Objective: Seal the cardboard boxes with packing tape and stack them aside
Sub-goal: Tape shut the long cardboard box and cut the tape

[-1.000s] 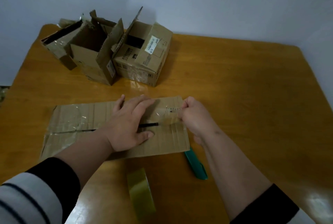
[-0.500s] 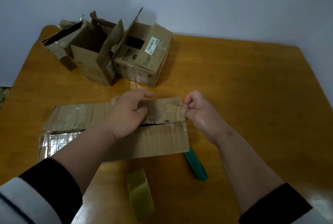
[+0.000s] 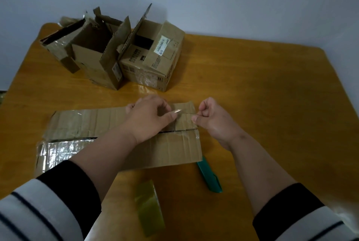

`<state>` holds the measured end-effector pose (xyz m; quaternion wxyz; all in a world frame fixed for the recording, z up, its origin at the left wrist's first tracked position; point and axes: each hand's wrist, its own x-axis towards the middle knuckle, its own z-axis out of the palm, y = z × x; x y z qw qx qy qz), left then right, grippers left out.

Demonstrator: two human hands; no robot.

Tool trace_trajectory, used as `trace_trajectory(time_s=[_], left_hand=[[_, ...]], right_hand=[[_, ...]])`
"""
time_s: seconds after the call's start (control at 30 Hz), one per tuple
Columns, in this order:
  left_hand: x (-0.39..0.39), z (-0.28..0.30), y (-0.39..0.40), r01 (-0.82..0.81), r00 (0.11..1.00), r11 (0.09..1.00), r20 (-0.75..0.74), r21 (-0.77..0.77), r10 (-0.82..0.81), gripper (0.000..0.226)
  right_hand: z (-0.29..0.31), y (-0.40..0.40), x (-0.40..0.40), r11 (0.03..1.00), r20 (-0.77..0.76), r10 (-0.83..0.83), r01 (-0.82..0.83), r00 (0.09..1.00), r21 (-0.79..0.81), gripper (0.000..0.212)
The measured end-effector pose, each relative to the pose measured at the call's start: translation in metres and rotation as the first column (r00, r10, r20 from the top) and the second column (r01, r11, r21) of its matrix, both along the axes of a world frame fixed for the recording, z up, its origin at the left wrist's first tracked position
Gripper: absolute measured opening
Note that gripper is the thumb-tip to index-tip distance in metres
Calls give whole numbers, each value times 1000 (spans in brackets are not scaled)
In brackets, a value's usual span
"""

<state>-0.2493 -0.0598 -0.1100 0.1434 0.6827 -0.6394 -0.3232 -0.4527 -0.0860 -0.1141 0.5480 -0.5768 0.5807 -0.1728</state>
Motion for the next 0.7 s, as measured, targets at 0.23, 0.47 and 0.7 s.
trace_trajectory(time_s=[0.23, 0.47, 0.7], left_hand=[[-3, -5, -8, -57, 997, 998, 52, -3, 57, 12], [-8, -7, -11, -85, 990, 996, 111, -8, 86, 16], [-11, -5, -14, -115, 984, 993, 139, 1, 114, 16]], right_hand=[[-3, 0, 4, 999, -39, -27, 26, 999, -20, 22], [-3, 4, 8, 998, -231, -42, 29, 972, -63, 26], [1, 4, 11, 995, -326, -52, 20, 944, -102, 26]])
